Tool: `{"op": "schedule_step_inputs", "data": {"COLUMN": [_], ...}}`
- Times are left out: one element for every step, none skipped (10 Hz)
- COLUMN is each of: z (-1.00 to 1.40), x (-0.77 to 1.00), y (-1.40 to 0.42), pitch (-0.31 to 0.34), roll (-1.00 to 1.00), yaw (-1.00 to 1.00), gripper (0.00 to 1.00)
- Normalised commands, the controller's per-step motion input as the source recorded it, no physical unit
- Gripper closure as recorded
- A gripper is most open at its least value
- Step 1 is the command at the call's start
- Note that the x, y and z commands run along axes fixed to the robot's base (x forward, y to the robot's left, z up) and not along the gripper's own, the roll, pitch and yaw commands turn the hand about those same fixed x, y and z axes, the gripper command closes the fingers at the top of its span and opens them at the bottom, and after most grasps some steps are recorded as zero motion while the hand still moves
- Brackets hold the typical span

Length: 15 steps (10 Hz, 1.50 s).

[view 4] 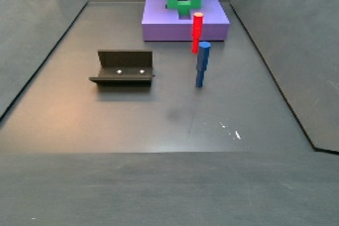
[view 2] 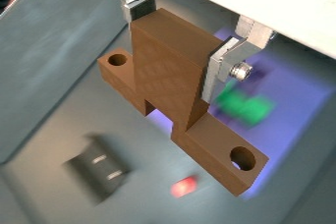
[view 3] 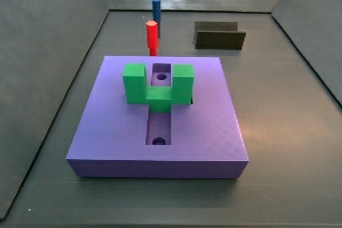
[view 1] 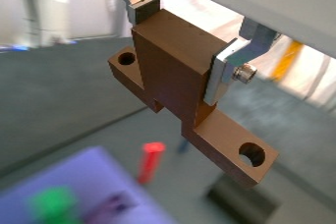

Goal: Pick up the brown object. Move up. Place the brown object on the fixture. Regrasp the brown object. Move to above the board. Insert the brown object.
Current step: Move to above the board, then insert the brown object.

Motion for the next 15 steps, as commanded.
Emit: {"op": "schedule_step_inputs", "data": {"z": [0.01,0.01,0.03,0.00,0.00,0.00,0.00,0.00,-0.04,-0.08,-0.11,-0.13,-0.14,-0.17,-0.18], "x": [-0.21,-0.10,-0.09,-0.08,-0.06,-0.04,0.00,0.00,0.13,0.15,0.12,0.09,0.07,0.05,0.14], "y": [-0.20,-0.08,-0.07,-0.03,0.01,0.01,0.00,0.00,0.00,-0.01,0.00,0.00,0.00,0.00,0.00], "pitch": [0.013,0.021,0.001,-0.021,-0.030,-0.033,0.000,0.000,0.000,0.000,-0.020,0.000,0.000,0.000,0.000], "roll": [-1.00,-1.00,-0.94,-0.69,-0.43,-0.27,0.00,0.00,-0.02,-0.05,-0.10,-0.12,-0.14,-0.17,-0.21], "yaw": [0.02,0.01,0.01,0.01,0.00,0.00,0.00,-0.01,-0.13,-0.23,-0.25,-0.26,-0.33,-0.45,-0.63], "gripper": [1.00,1.00,1.00,1.00,1.00,1.00,1.00,1.00,1.00,1.00,1.00,1.00,1.00,1.00,1.00]}}
